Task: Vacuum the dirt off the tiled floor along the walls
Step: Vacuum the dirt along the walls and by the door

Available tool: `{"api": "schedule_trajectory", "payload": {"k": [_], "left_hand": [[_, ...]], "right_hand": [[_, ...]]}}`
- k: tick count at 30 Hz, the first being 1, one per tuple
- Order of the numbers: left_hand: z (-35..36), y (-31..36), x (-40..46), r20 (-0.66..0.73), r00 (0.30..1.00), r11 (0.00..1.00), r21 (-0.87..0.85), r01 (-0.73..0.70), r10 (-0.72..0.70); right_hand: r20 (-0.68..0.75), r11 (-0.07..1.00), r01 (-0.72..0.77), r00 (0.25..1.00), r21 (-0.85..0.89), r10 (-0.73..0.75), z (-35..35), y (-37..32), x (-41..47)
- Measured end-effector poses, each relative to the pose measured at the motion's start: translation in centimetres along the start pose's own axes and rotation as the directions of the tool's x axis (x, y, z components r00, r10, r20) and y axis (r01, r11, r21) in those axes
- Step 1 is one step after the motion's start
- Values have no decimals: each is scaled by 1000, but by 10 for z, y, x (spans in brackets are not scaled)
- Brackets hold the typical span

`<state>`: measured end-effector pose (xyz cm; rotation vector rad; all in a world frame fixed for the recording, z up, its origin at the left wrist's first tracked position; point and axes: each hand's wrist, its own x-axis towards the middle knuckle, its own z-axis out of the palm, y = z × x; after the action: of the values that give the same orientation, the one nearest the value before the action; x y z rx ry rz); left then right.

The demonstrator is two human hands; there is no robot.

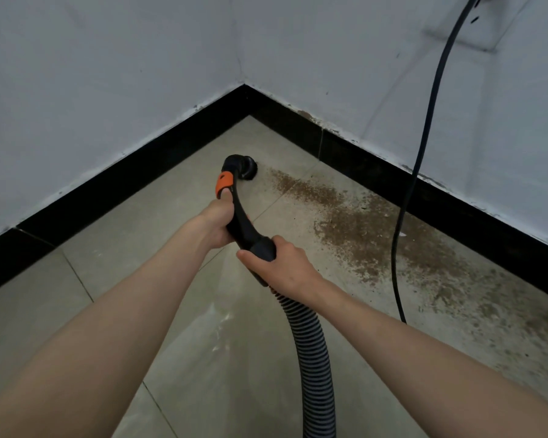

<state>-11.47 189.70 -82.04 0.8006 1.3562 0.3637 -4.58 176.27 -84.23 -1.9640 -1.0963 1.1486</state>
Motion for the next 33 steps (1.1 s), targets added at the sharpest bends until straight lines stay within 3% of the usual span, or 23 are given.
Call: {"api": "schedule_trajectory", "payload": {"k": [8,17,27,33], "left_hand": [[12,22,12,-1,1000,999,52,-5,5],[4,-24,-8,-42,999,1000,-27,-9,8],[-11,-19,-18,-113,982,988,-21,-155,152],[-21,-27,-19,-103,993,998,-24,-61,59]], "right_hand": [[-19,1000,-15,1000,19,15,-12,-10,22],[21,1000,-10,1000,-11,10,0,17,-21],[-6,996,46,999,75,-46,7,-1,-32],[58,997,25,998,71,-29,12,1,-33]]}}
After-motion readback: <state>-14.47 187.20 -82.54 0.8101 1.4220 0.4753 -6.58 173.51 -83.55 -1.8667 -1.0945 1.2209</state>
